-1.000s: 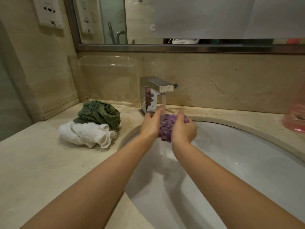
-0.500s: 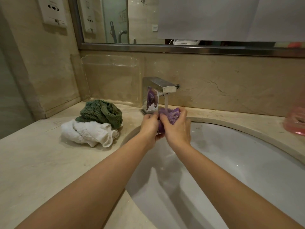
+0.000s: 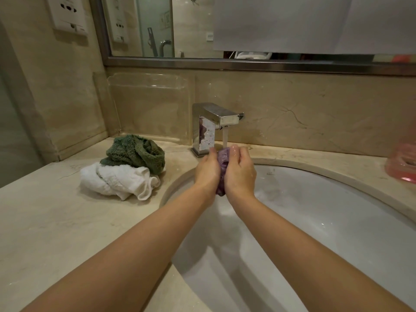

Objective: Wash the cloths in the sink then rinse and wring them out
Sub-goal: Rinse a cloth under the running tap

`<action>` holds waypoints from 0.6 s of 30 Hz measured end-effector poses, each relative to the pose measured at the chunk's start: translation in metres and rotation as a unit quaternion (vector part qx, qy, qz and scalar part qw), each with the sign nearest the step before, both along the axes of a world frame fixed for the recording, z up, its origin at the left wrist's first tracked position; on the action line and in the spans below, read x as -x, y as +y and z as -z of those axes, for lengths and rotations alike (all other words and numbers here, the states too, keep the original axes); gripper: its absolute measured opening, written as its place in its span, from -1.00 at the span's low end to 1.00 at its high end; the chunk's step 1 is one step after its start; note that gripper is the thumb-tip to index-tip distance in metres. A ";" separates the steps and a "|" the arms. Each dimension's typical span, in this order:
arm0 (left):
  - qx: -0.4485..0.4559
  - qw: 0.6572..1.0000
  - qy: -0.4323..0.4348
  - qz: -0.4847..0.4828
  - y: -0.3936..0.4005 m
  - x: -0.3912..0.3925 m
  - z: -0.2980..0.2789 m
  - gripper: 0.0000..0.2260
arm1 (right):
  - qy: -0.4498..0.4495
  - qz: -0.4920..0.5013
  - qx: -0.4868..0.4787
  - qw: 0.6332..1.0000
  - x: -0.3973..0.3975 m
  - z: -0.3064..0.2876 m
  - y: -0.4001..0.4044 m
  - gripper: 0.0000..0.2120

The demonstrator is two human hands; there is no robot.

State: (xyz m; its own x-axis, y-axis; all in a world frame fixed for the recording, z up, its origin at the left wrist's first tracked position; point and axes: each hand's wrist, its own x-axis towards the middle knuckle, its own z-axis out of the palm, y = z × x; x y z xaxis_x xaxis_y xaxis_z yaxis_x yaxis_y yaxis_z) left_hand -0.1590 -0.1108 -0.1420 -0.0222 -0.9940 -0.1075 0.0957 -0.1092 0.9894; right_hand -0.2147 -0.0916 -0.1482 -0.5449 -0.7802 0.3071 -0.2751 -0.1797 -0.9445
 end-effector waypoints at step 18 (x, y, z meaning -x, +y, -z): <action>0.028 0.998 -0.021 0.053 0.005 -0.008 -0.009 -0.70 | -0.231 -0.157 -0.122 0.952 0.023 -0.004 -0.017 -0.69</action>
State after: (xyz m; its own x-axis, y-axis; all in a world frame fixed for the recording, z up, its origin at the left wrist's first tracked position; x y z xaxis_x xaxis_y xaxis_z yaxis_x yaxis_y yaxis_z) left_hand -0.1513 -0.1056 -0.1331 -0.1237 -0.9908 -0.0551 0.0457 -0.0612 0.9971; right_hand -0.2377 -0.1088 -0.1439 -0.3064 -0.9443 -0.1200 0.2112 0.0555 -0.9759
